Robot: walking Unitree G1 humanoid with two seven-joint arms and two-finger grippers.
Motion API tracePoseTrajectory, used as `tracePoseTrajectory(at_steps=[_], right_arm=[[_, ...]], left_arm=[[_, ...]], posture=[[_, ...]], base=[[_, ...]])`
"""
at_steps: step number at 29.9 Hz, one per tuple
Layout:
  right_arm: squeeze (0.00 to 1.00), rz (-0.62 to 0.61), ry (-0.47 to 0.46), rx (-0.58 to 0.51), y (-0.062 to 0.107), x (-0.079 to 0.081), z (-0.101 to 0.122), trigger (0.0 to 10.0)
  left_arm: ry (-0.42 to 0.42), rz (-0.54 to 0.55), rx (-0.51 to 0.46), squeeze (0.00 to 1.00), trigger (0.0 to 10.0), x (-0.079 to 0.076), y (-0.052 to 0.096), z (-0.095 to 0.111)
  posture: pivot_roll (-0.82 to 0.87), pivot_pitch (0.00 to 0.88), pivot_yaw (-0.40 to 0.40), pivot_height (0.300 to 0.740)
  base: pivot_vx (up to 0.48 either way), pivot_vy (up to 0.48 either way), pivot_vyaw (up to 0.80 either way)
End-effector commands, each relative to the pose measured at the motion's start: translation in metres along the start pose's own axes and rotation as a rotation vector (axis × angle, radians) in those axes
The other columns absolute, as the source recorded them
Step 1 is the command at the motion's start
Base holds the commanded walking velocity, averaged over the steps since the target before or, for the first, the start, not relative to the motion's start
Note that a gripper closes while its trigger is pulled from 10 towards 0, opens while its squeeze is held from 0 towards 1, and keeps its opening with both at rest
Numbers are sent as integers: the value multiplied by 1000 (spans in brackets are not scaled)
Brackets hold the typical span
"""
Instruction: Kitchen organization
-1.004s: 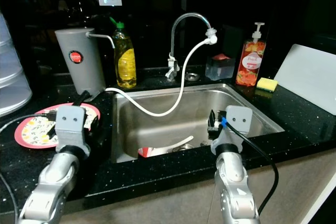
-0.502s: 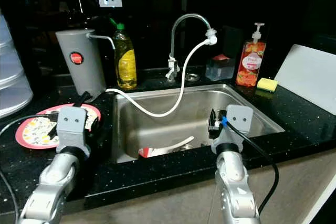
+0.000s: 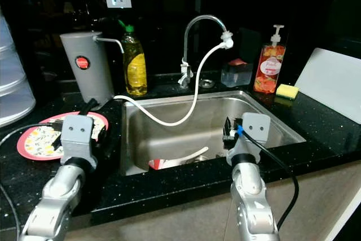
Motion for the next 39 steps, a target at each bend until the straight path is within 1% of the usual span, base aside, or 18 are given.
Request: tracePoseTrajectory(at_steps=[1, 5, 9, 12, 14, 19, 23, 25, 28, 29, 30, 31, 32, 33, 34, 35, 36, 39], right_arm=[[0, 1, 5, 2, -2, 2, 0, 10000], [0, 10, 13, -5, -1, 4, 0, 10000], [0, -31, 6, 4, 0, -4, 0, 10000], [0, -11, 14, 9, 1, -1, -2, 10000], [0, 3, 23, 5, 1, 0, 0, 10000], [0, -7, 26, 4, 1, -3, 2, 10000], [0, -5, 30, 7, 1, -4, 1, 10000], [0, -11, 28, 12, 1, -5, 0, 10000], [0, 5, 31, 5, 1, -2, 1, 10000], [0, 7, 32, 4, 1, -2, 1, 10000], [0, 7, 32, 4, 1, -2, 1, 10000], [0, -2, 31, 7, 1, -3, 0, 10000], [0, -8, 26, 9, 1, -4, 0, 10000], [0, -8, 26, 9, 1, -4, 0, 10000], [0, -7, 24, 9, 0, -3, 1, 10000], [0, -7, 24, 9, 0, -3, 1, 10000], [0, -2, 25, 8, 1, -3, 1, 10000], [0, -1, 25, 14, 2, -2, -1, 10000]], left_arm=[[-16, -7, -6, 0, 10000, -1, -2, 1], [-15, -6, -5, 0, 10000, 1, -4, 1], [-23, -5, -5, 0, 10000, 4, -6, 2], [-28, -5, -10, 0, 10000, 6, -8, 3], [-48, 12, -13, 0, 10000, 13, -12, 4], [-99, 38, -19, 0, 10000, 27, -15, 7], [-117, 35, -9, 0, 10000, 30, -15, 6], [-204, 39, 13, 0, 10000, 37, -17, 7], [-363, -14, 39, 0, 10000, 42, -17, 11], [-397, -25, 42, 0, 10000, 43, -17, 12], [-397, -25, 42, 0, 10000, 43, -17, 12], [-448, -61, 68, 0, 10000, 43, -17, 12], [-544, -103, 77, 0, 10000, 43, -17, 16], [-544, -103, 77, 0, 10000, 43, -17, 16], [-617, -145, 98, 0, 10000, 43, -15, 18], [-617, -145, 98, 0, 10000, 43, -15, 18], [-658, -181, 125, 0, 10000, 43, -13, 18], [-681, -248, 241, 0, 10000, 41, -6, 14]], posture=[[-27, 0, 3, 740], [-36, 0, 17, 740], [-35, 0, 7, 740], [-49, 0, 9, 740], [-64, 0, 1, 740], [-66, 0, -3, 740], [-64, 0, -5, 740], [-59, 0, -13, 740], [-56, 0, 1, 740], [-56, 0, 1, 740], [-56, 0, 1, 740], [-51, 0, -4, 740], [-47, 0, -4, 740], [-47, 0, -4, 740], [-49, 0, 3, 740], [-49, 0, 3, 740], [-47, 0, 7, 740], [-45, 7, 0, 740]], base=[[0, 0, 0], [0, 0, 0], [0, 0, 0], [0, 0, 0], [0, 0, 0], [0, 0, 0], [0, 0, 0], [0, 0, 0], [0, 0, 0], [0, 0, 0], [0, 0, 0], [0, 0, 0], [0, 0, 0], [0, 0, 0], [0, 0, 0], [0, 0, 0], [0, 0, 0], [0, 0, 0]])
Point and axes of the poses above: a point about 5 cm out from each wrist's last joint towards the gripper, its own y axis pointing back from the gripper into the wrist, its own z axis along the axis of the wrist's last joint, x = y × z, the point moved 2 cm from there along -y, pointing out of the wrist towards the gripper, and after that the axes turned 2 degrees about y, right-handed, at the moved point
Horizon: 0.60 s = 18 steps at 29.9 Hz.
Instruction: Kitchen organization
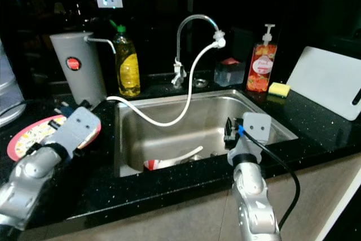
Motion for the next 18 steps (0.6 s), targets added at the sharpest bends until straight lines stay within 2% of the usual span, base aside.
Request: tracePoseTrajectory(at_steps=[1, 9, 13, 18], right_arm=[[0, 0, 12, 14, 2, 1, -3, 10000], [0, 10, 14, 15, 2, 2, -2, 10000], [0, 8, 13, 13, 1, 1, -2, 10000], [0, 11, 11, 14, 1, 3, -2, 10000]], left_arm=[[-43, -81, 87, 0, 10000, -6, 4, -6], [-81, -146, 173, 0, 10000, -12, 10, -16], [-85, -117, 264, 0, 10000, -13, 12, -32], [-135, -112, 309, 0, 10000, -12, 14, -41]], posture=[[-45, 7, 0, 740], [-46, 2, -2, 740], [-42, 3, -2, 740], [-44, 3, -1, 740]], base=[[0, 0, 0], [0, 0, 0], [0, 0, 0], [0, 0, 0]])
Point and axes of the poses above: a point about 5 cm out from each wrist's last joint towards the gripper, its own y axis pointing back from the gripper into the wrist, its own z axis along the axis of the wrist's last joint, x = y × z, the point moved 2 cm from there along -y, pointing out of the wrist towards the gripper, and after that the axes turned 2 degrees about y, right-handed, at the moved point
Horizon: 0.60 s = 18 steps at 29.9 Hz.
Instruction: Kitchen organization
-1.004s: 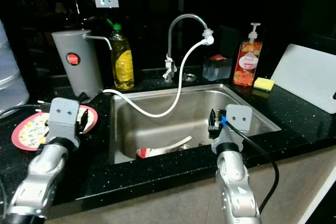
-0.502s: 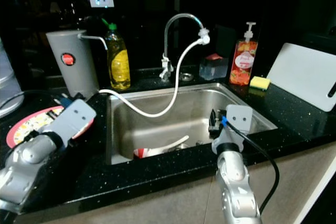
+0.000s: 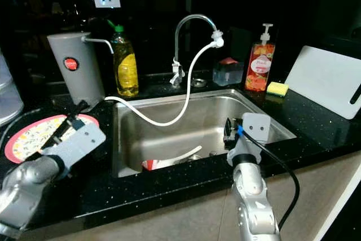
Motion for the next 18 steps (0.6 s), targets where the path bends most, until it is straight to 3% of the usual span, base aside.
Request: tracePoseTrajectory(at_steps=[1, 12, 13, 15, 16, 17, 18], right_arm=[[0, 5, 11, 10, 1, 1, -2, 10000], [0, 1, 12, 8, 1, 0, -2, 10000], [0, 1, 11, 8, 1, 0, -2, 10000], [0, 1, 11, 9, 1, 0, -2, 10000], [0, 2, 11, 9, 1, 0, -2, 10000], [0, 2, 10, 10, 1, 0, -2, 10000], [0, 2, 10, 10, 1, 0, -2, 10000]], left_arm=[[-48, 6, 60, 0, 10000, 2, 0, -12], [-21, 9, 110, 0, 10000, -2, -2, -22], [-23, 11, 116, 0, 9098, -1, -2, -24], [-24, 12, 120, 0, 9098, -1, -2, -24], [-24, 14, 123, 0, 4941, -1, -2, -25], [-25, 14, 128, 0, 2392, -1, -3, -26], [-25, 14, 128, 0, 2392, -1, -3, -26]], posture=[[-44, 3, -1, 740], [-47, 0, 0, 740], [-47, 0, 1, 740], [-47, 0, 1, 740], [-48, 0, 2, 740], [-48, 0, 2, 740], [-48, 0, 2, 740]], base=[[0, 0, 0], [0, 0, 0], [0, 0, 0], [0, 0, 0], [0, 0, 0], [0, 0, 0], [0, 0, 0]])
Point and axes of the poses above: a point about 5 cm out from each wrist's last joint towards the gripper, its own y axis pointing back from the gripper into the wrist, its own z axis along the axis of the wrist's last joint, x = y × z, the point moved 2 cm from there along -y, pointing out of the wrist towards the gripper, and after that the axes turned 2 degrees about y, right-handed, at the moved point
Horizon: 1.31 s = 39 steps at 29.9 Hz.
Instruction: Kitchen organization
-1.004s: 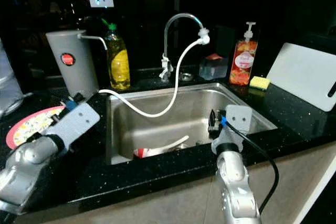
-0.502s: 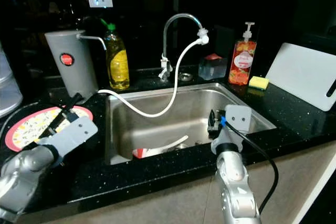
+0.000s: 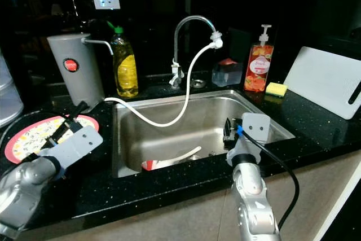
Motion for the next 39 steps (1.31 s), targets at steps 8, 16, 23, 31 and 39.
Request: tracePoseTrajectory(at_steps=[8, 16, 23, 31, 39], right_arm=[[0, 0, 10, 9, 2, 0, -1, 10000], [0, 3, 9, 11, 2, 0, -2, 10000], [0, 5, 10, 12, 2, 0, -2, 10000], [0, 15, 10, 14, 1, 2, -2, 10000], [0, 21, 11, 15, 1, 3, -3, 10000]], left_arm=[[-26, -66, 73, 0, 3176, -14, -1, -17], [-38, -89, 65, 0, 10000, -19, 0, -16], [-29, -127, 59, 0, 10000, -26, 1, -15], [-6, -220, 16, 0, 10000, -43, 6, -5], [-25, -307, -33, 0, 10000, -59, 12, 5]], posture=[[-48, 1, 2, 740], [-48, 3, 1, 740], [-48, 4, 0, 740], [-47, 3, -1, 740], [-49, 0, -5, 740]], base=[[0, 0, 0], [0, 0, 0], [0, 0, 0], [0, 0, 0], [0, 0, 0]])
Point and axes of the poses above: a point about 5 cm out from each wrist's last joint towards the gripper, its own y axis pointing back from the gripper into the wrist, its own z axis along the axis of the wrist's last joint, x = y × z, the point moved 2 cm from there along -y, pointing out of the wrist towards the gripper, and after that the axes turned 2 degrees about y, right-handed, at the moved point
